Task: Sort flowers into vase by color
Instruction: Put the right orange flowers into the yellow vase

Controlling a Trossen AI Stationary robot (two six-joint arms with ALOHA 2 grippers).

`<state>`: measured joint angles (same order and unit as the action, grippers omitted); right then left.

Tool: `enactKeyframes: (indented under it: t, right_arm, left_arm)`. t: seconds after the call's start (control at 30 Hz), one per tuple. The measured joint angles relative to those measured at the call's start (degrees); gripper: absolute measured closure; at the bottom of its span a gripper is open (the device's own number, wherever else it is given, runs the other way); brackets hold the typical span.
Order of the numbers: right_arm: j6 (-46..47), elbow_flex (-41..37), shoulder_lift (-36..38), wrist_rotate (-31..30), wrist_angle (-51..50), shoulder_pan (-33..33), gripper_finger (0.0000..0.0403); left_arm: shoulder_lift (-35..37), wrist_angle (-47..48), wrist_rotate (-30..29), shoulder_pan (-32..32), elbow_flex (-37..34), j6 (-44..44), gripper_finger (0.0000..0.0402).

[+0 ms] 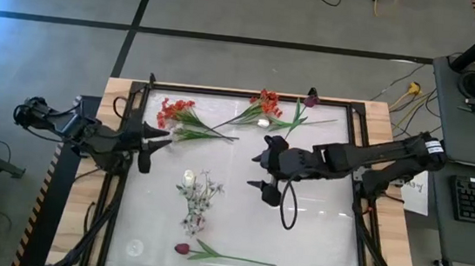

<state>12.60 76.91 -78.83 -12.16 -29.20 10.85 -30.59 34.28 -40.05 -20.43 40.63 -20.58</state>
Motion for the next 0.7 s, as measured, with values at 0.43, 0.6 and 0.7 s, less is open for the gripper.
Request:
enactKeyframes:
  t: [0.43,0.6,0.7]
  right_arm:
    - [-12.4,4.4,2.9,0.1,-5.0,-7.2,0.0077]
    - [-12.6,4.0,6.6,1.8,-5.2,-10.2,0.0077]
    - [-12.5,2.2,8.1,2.1,-5.7,-10.3,0.0077]
  left_arm:
    - [-3.6,-2.0,8.5,16.5,2.4,11.3,0.0341]
    - [-7.5,-2.3,21.9,27.4,7.4,17.1,0.0363]
    - [-10.3,-1.6,29.2,32.7,8.8,19.5,0.0365]
